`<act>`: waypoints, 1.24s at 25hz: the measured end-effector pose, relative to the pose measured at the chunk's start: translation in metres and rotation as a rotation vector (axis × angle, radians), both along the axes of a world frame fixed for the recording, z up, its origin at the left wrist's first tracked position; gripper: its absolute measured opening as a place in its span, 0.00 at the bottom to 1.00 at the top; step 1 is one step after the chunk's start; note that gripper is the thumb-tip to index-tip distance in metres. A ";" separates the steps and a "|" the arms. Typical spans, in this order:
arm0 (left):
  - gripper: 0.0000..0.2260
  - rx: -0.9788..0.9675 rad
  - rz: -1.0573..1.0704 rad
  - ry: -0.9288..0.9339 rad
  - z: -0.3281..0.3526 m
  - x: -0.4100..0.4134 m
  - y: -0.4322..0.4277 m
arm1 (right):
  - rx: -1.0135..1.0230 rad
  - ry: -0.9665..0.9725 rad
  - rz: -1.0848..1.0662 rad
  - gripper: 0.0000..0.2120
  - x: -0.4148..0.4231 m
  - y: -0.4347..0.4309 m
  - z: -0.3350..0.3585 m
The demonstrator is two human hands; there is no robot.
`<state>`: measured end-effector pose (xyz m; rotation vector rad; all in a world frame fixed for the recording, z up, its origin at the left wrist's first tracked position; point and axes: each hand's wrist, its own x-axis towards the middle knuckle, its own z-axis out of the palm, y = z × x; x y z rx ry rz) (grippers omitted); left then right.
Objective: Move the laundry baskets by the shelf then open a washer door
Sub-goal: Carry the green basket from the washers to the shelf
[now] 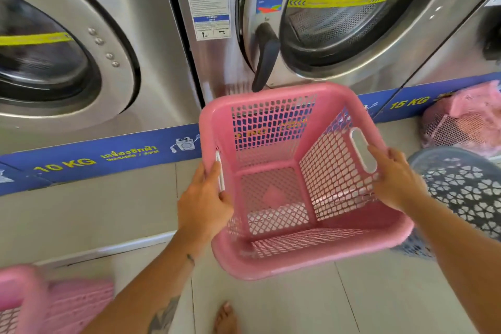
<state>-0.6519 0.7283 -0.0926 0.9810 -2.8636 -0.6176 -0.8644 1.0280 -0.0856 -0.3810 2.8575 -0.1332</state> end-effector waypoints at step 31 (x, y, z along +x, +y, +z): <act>0.40 0.324 0.261 -0.146 -0.104 0.399 -0.077 | -0.316 -0.109 0.040 0.33 0.400 -0.092 -0.105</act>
